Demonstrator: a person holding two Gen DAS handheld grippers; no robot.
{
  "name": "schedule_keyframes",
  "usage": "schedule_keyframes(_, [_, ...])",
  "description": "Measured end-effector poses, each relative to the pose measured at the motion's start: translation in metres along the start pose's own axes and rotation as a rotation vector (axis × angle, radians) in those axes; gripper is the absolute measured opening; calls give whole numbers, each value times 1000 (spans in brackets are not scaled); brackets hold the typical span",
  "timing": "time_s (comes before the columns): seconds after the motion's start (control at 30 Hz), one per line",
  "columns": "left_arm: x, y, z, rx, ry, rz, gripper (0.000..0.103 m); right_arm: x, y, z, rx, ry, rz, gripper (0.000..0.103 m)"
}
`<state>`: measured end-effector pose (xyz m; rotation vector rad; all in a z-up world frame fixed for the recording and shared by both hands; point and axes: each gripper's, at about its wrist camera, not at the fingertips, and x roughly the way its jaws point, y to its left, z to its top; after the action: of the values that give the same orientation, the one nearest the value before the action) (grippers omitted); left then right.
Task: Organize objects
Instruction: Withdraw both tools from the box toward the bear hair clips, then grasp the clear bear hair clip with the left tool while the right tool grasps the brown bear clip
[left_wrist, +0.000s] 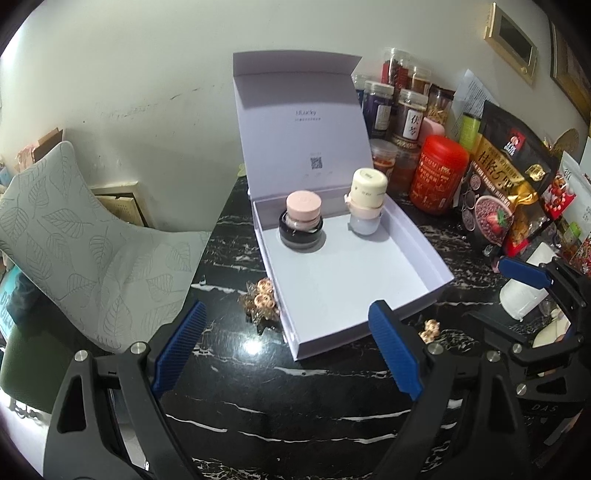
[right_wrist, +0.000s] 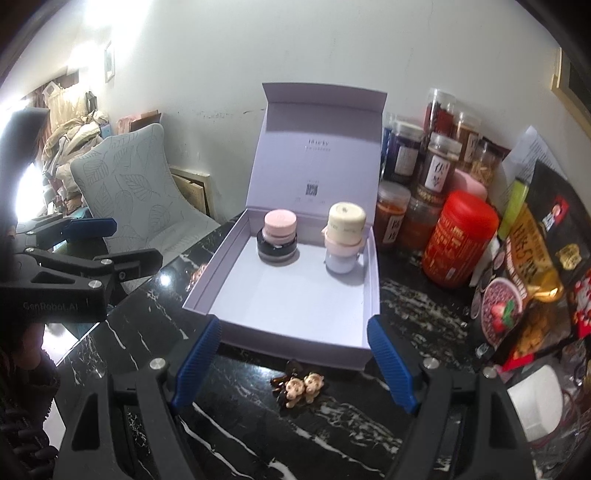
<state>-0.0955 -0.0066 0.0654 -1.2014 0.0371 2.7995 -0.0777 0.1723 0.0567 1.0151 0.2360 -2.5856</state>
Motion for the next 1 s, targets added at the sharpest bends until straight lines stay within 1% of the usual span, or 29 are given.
schedule_keyframes(0.13, [8,7,-10,-19,2,13,89,10,1,-11,33,10,-10,82])
schedule_keyframes(0.23, [16,12,-18,-26,7,40,89,16,0,-19,61,15,-37,82])
schedule_keyframes(0.33, [24,17,-25,-40,13,49,89,24,0,-28,88,23,-55,82])
schedule_keyframes(0.43, [30,23,-31,-54,4,54,89,32,2,-36,99,38,-55,82])
schedule_keyframes(0.63, [38,31,-38,-36,-28,79,87,44,4,-51,131,42,-89,82])
schedule_keyframes(0.7, [44,35,-40,-36,-19,72,84,47,4,-56,151,43,-97,82])
schedule_keyframes(0.8, [58,40,-40,-37,15,54,82,53,5,-61,169,45,-106,82])
schedule_keyframes(0.93, [76,46,-40,-39,43,42,80,59,8,-64,171,45,-119,82])
schedule_keyframes(1.0, [84,48,-38,-41,55,20,80,63,8,-65,172,48,-136,82])
